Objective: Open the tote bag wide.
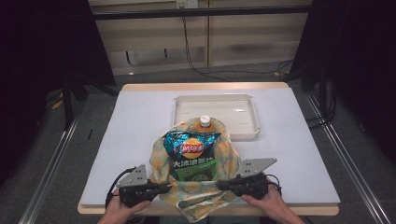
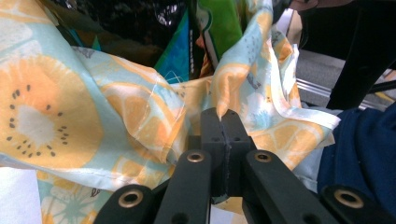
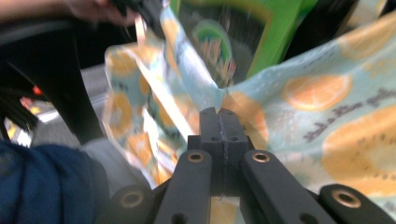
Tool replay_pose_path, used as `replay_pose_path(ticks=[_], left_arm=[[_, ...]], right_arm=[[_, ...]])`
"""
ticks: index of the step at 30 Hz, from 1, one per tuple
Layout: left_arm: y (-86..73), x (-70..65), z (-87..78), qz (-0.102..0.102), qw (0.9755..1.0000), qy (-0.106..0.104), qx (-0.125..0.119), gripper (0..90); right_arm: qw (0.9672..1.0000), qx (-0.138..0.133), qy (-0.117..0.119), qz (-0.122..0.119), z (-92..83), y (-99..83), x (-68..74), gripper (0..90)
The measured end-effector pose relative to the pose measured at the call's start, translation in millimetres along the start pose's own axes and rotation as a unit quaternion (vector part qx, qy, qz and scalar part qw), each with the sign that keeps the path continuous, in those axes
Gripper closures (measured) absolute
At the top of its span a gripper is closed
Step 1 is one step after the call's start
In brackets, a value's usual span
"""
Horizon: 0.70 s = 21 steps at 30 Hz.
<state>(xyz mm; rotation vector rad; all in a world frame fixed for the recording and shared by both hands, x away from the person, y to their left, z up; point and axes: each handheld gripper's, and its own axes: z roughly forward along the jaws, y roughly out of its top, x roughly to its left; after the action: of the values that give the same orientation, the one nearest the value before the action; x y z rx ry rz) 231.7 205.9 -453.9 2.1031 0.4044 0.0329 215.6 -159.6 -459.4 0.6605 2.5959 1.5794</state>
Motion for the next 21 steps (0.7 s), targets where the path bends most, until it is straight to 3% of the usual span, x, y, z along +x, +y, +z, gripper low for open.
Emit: replay_pose_path(ticks=[7,12,14,17,18,19,21], left_arm=[[-2.9,2.4,5.4,-0.004,0.9996,0.0,0.029,90.0],[-5.7,4.4,14.2,-0.01,0.9987,0.0,0.051,90.0],[-5.2,4.9,14.4,-0.005,0.9984,-0.001,0.057,89.9],[-5.8,5.4,7.7,-0.011,0.9987,0.004,0.05,86.2],[-5.8,5.2,4.7,-0.015,0.999,0.002,0.041,82.8],[-6.0,4.0,0.0,-0.025,0.9993,0.006,0.026,80.2],[-5.6,3.4,-2.9,-0.023,0.9995,0.008,0.022,76.4]], right_arm=[[0.9991,0.041,-0.007,-0.009,13.4,-8.3,-0.1,90.0],[0.9986,0.052,-0.006,-0.011,18.0,-11.0,0.6,90.0],[0.9988,0.048,0.0,-0.012,16.5,-10.3,1.0,88.0],[0.9994,0.031,0.003,-0.013,7.9,-5.7,4.7,76.0],[0.9999,0.005,0.002,-0.015,-1.5,1.0,6.6,69.5],[0.9999,-0.004,-0.002,-0.014,-5.1,3.4,7.2,66.3],[0.9995,-0.021,-0.017,-0.014,-13.9,9.0,7.1,64.1]])
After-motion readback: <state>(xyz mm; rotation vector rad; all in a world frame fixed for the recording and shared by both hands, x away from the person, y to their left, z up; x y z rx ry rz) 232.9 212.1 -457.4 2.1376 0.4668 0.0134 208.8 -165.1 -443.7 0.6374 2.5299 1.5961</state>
